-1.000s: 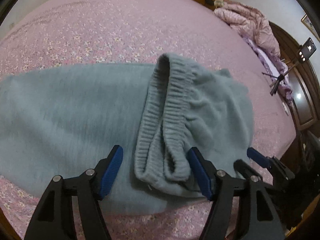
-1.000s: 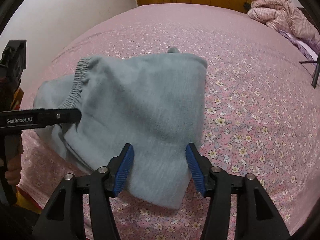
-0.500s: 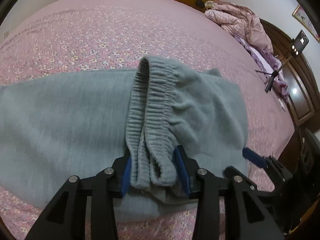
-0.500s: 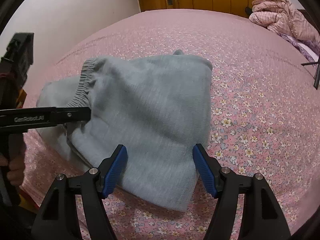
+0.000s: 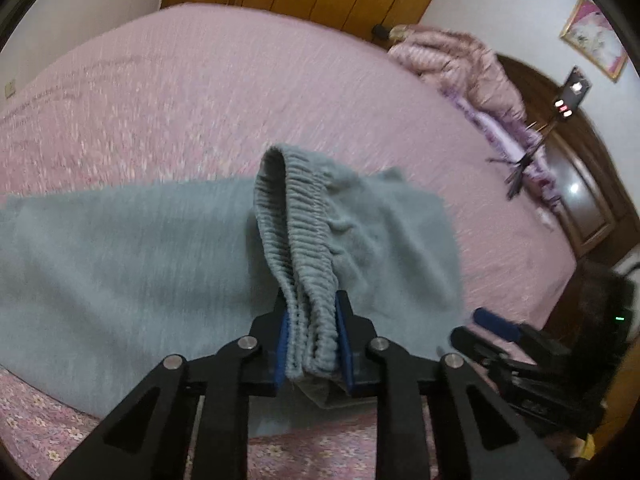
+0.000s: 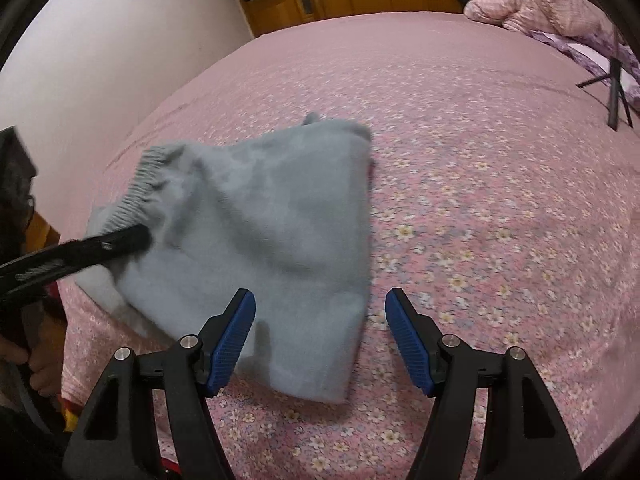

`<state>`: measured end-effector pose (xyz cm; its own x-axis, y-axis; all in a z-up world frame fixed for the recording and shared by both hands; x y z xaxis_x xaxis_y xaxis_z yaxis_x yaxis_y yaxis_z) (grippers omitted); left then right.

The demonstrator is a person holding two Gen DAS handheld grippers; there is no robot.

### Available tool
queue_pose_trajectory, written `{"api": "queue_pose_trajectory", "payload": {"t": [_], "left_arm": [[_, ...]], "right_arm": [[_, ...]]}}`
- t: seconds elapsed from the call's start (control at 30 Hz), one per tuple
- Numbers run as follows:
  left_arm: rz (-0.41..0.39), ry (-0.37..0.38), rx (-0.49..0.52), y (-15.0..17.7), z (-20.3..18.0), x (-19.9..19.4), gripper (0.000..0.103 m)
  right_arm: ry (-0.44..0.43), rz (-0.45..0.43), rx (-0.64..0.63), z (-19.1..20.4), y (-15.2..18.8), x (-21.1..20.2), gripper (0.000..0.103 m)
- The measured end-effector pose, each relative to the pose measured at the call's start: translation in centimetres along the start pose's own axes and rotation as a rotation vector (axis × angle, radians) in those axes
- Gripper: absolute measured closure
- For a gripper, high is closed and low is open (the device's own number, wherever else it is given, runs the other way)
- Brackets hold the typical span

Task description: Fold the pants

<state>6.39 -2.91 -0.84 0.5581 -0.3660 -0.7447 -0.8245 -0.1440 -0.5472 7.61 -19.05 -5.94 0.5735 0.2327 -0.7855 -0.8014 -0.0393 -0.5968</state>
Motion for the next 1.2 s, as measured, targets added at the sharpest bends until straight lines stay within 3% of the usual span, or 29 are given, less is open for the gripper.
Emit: {"api": "queue_pose_trajectory", "payload": {"t": [0.27,0.63,0.97,1.07,1.1,1.2], "left_arm": [[-0.136,0.010,0.069,-1.3,-1.0,-6.4,0.083],[-0.203,-0.120,-0.065,-1.4,7.5,-13.0,0.083],[-0.170,-0.176,-0.162,-0.2,14.7,-12.9,0.083],[-0.124,-0.199,-0.181,0.2,17.1,-11.3,0.080],[-0.110,-0.220,-0.194,0.3,17.5,-10.9,0.075],[-0.049,-0.389,-0.274,1.2,19.7,-10.2,0.072]], "right_arm": [[-0.012,-0.044,0.004,0.2,-0.7,-1.6,0.033],[-0.007,-0.040,-0.079,2.5,-0.5,-1.6,0.033],[0.008,-0.013,-0.111,3.6,0.0,-0.9,0.033],[0.009,-0.002,-0.124,3.8,0.1,-0.6,0.033],[0.011,0.003,-0.132,4.0,0.1,-0.5,0.033],[0.014,0.011,-0.151,4.4,0.2,-0.4,0.033]]}}
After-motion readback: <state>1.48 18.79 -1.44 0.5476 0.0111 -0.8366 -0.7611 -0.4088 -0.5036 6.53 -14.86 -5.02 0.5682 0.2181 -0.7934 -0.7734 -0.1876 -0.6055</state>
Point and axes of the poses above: each gripper's, at about its wrist camera, not at the fingertips, and x roughly the way its jaws point, z to its left, y to its underside, the point moved 2 cm from there along x, roughly the way its jaws point, and after that the axes turned 4 degrees about y, right-handed, at the moved point
